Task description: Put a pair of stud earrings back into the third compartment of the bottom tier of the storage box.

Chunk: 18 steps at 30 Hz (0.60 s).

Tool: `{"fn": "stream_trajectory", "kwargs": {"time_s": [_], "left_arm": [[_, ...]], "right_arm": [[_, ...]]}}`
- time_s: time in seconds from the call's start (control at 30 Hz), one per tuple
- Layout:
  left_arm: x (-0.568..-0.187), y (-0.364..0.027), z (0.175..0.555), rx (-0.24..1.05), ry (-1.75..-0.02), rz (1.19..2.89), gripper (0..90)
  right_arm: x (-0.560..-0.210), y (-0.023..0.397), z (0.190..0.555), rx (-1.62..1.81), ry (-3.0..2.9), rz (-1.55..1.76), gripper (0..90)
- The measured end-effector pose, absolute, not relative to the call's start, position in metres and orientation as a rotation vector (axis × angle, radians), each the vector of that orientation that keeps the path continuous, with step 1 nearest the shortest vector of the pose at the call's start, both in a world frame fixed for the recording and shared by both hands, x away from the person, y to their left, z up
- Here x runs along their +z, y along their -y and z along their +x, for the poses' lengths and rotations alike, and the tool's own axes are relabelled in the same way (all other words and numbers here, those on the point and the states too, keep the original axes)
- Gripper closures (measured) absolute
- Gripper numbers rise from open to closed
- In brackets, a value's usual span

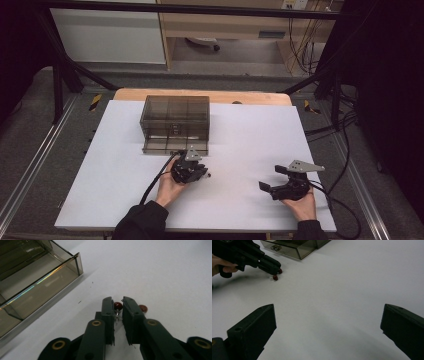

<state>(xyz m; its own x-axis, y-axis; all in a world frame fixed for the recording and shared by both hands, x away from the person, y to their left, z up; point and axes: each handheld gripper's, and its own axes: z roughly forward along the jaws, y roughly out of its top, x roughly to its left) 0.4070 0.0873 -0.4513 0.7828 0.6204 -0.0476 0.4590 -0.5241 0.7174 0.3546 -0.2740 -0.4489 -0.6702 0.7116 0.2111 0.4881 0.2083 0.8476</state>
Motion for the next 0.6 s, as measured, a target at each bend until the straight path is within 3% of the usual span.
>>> {"fn": "stream_trajectory", "kwargs": {"time_s": [0.6], "left_arm": [[-0.4466,-0.0888,0.4059,0.264,-0.814,2.202,82.4]], "right_arm": [[-0.4493,0.2736,0.3547,1.446,-2.259,1.147,0.7]]}}
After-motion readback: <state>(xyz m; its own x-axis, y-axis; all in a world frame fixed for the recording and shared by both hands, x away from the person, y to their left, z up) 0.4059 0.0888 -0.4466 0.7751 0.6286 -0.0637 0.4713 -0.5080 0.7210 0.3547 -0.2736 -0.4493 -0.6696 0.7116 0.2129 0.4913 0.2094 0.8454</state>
